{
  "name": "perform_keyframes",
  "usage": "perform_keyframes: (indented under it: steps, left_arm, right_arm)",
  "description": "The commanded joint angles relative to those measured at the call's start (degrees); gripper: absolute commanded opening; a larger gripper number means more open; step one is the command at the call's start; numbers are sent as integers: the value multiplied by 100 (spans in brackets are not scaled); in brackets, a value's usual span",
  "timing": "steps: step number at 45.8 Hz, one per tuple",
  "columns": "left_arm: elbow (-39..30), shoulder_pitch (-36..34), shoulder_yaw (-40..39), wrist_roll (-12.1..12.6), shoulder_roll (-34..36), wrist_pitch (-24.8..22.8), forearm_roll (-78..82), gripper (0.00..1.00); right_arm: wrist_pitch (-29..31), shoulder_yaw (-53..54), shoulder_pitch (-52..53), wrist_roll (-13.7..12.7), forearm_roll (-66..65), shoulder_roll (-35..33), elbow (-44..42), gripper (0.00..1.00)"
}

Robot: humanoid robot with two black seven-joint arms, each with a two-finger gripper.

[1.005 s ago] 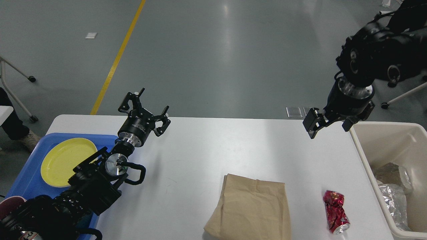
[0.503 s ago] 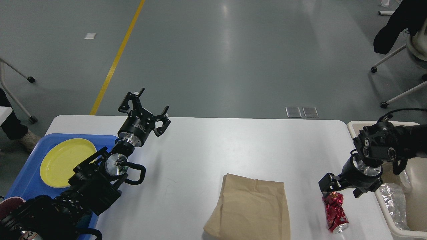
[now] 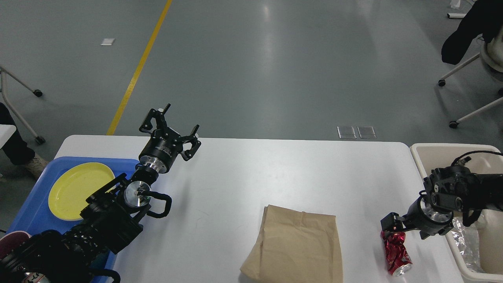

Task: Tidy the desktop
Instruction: 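Lower the right gripper onto the red wrapper, then grasp the red wrapper and drop it into the white bin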

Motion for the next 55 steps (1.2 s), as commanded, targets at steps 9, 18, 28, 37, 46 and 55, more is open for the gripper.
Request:
perform_keyframes:
  steps: [9,18,28,37,46,55]
  left_arm:
    - [0,0,0,1,0,0,0,98]
    - [0,0,0,1,0,0,0,98]
    - [0,0,0,1,0,0,0,98]
    - [0,0,0,1,0,0,0,98]
    - [0,0,0,1,0,0,0,98]
    - [0,0,0,1,0,0,0,98]
  right_arm:
    - [-249,53,-241,16,315,12,-179,100]
    - [-531,53,-399,-2,789,30,-197,91]
    - [-399,-18,-434,-46,1168,3,-170,26]
    - [-66,-140,-329,-46,1203,-49,-153,0]
    - [505,-334,198,-28,1239,-304,-100,0]
    - [1594,-869,1155,-28,1230,-541,32,0]
